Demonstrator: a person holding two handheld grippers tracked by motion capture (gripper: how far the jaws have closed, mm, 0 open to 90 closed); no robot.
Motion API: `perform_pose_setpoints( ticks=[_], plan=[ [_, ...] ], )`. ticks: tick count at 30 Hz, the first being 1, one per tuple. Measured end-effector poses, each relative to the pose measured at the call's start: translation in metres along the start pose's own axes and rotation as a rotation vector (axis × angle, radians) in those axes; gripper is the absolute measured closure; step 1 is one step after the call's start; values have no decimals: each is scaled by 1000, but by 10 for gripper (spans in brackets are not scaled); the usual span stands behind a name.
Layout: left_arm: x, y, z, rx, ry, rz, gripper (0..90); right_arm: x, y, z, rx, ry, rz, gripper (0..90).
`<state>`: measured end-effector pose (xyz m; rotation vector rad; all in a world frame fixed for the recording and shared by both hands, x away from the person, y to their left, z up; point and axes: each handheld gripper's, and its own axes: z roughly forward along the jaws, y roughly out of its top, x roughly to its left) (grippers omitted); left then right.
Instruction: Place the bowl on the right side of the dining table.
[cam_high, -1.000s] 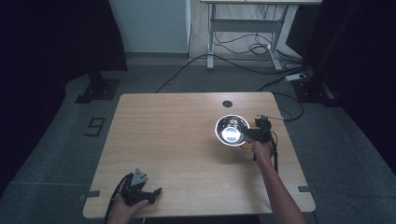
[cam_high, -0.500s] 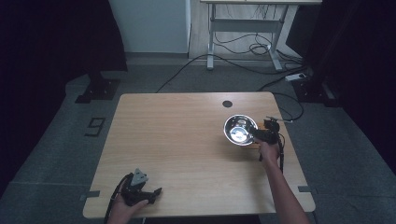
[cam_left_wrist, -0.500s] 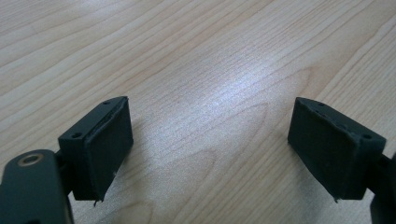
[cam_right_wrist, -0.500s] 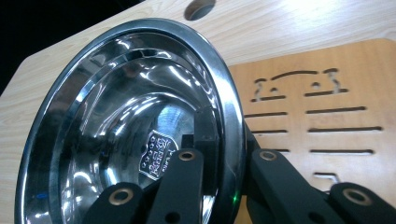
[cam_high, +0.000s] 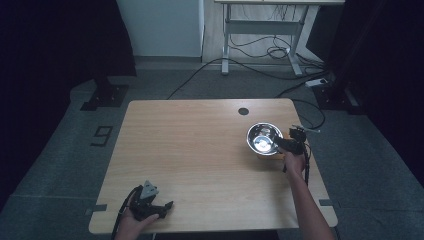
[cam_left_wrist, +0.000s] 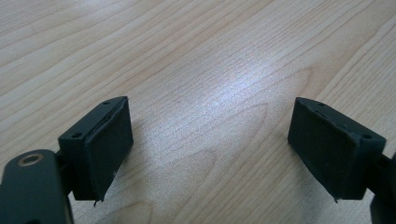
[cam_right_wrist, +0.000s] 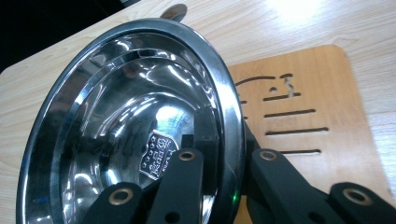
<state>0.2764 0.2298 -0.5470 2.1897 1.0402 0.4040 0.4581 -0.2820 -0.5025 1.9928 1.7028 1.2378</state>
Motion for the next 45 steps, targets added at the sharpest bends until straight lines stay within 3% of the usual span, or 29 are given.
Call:
perform_pose_setpoints(
  ticks=[21,45],
  plan=[
    [0,0,0,0,0,0,136,-42,-2,6,-10,-94,79,865],
    [0,0,0,0,0,0,136,-54,-6,20,-26,-94,143,821]
  ],
)
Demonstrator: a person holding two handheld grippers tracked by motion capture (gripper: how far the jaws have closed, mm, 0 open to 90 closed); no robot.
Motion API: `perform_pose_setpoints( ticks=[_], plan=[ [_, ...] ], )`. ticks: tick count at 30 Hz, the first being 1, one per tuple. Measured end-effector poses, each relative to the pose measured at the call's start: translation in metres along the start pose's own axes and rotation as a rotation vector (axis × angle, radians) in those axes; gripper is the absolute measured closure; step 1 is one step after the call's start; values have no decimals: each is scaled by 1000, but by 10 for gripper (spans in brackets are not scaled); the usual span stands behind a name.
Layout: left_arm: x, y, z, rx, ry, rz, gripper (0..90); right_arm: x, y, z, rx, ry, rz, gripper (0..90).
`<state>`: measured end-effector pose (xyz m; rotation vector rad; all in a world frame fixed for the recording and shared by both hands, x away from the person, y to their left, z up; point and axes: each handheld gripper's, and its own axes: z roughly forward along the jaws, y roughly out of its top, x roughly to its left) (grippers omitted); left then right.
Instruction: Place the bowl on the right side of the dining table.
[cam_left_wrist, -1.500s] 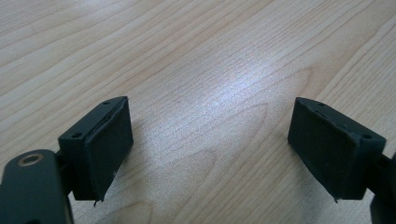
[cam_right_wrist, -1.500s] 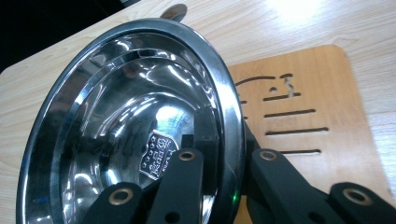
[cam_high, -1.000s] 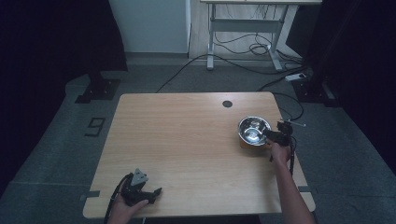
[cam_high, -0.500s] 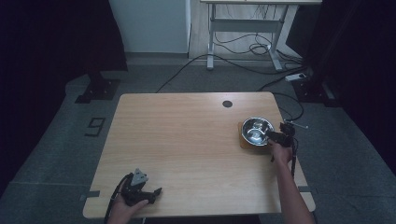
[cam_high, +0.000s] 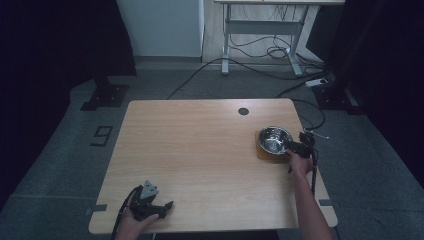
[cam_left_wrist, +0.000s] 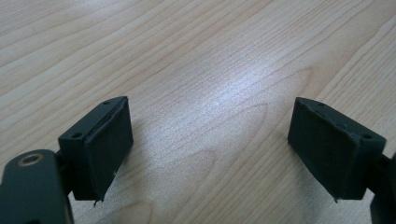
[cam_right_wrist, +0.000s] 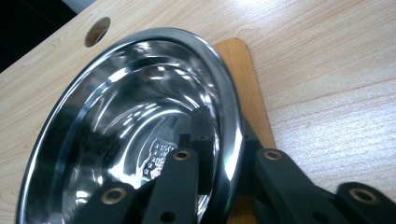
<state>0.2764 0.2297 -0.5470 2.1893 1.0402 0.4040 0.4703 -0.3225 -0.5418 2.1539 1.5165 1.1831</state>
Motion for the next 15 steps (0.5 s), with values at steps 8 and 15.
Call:
perform_pose_setpoints(
  ticks=[8,15],
  plan=[
    [0,0,0,0,0,0,136,2,-1,1,-17,7,-34,758],
    [0,0,0,0,0,0,136,2,0,-1,-27,-8,-50,568]
  ],
)
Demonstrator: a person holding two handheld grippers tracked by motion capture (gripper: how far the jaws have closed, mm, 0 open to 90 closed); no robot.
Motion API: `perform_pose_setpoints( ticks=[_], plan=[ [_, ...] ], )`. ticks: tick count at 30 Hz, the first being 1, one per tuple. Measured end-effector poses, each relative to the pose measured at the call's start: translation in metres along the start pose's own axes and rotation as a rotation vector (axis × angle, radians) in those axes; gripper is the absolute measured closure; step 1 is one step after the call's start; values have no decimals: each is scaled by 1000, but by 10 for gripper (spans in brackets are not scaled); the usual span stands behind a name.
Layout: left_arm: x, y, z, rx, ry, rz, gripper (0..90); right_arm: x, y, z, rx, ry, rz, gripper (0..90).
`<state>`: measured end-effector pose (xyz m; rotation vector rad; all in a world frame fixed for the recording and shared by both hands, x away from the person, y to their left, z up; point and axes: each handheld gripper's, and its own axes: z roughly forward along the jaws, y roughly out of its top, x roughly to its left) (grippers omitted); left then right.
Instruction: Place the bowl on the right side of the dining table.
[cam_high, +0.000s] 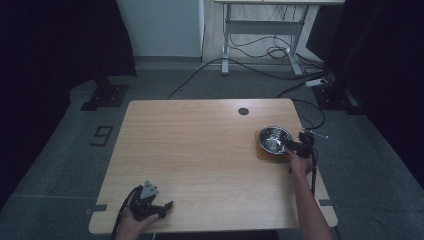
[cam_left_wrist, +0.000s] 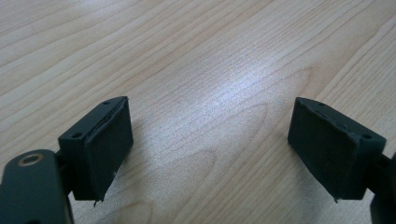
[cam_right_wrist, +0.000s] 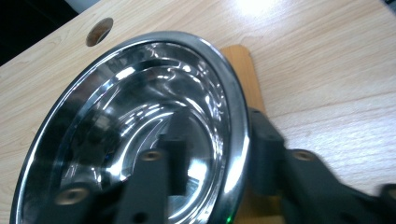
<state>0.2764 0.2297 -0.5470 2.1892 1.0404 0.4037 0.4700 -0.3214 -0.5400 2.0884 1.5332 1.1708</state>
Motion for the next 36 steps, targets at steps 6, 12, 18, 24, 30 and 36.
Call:
perform_pose_setpoints(
  ticks=[6,12,18,24,30,36],
  plan=[
    [0,0,0,0,0,0,135,-1,-1,-11,-68,38,-2,469],
    [0,0,0,-1,2,-2,135,1,-2,-21,-87,59,-28,430],
    [0,0,0,-1,3,-3,135,12,-5,-37,-83,51,-117,361],
    [0,0,0,-1,3,-3,135,23,-11,-58,-139,47,-169,354],
    [0,0,0,0,2,-3,135,35,-23,-75,-125,119,-222,354],
    [0,0,0,-1,2,-4,135,49,-50,-87,-81,206,-294,354]
  ],
)
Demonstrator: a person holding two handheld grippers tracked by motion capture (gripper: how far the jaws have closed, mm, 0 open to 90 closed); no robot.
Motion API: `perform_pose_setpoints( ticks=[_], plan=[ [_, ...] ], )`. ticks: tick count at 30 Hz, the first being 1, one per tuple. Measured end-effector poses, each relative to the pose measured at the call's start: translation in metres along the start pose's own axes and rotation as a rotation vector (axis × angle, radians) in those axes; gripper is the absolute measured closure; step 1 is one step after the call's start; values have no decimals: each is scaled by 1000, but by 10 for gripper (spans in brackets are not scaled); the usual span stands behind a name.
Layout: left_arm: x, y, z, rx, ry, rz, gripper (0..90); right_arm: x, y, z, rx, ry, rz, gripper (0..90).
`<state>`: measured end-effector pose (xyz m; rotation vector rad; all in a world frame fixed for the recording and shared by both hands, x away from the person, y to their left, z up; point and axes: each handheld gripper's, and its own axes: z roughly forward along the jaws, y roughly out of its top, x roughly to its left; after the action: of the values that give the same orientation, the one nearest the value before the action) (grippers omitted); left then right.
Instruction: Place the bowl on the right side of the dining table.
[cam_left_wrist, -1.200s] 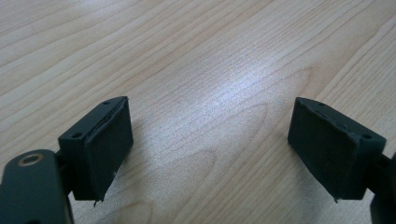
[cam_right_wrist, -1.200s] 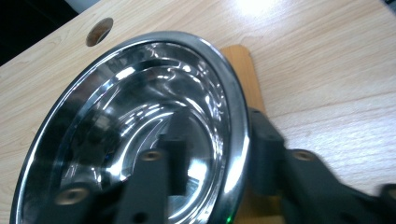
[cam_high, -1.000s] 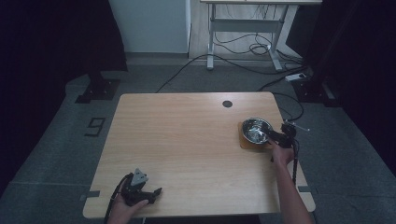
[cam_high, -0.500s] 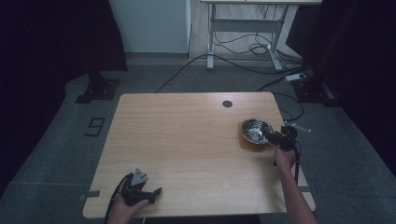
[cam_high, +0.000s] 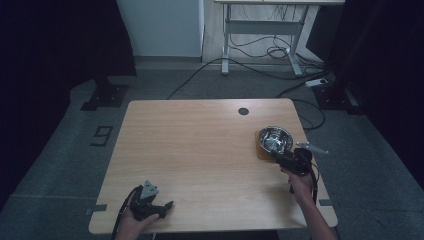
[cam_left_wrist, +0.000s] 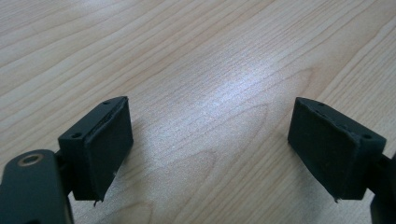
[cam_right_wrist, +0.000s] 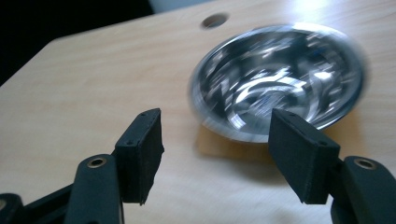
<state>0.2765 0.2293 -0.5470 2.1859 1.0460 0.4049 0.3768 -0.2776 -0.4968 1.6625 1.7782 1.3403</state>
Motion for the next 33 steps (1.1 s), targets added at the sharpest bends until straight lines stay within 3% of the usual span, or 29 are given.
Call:
perform_pose_setpoints(
  ticks=[11,17,23,33],
  plan=[
    [0,0,0,0,0,0,135,38,-39,-2,103,136,-81,353],
    [0,0,0,0,0,0,135,55,-60,2,148,179,-124,361],
    [0,0,0,0,0,0,136,62,-76,9,194,197,-162,371],
    [0,0,0,0,0,1,136,69,-85,14,215,206,-204,372]
  ],
)
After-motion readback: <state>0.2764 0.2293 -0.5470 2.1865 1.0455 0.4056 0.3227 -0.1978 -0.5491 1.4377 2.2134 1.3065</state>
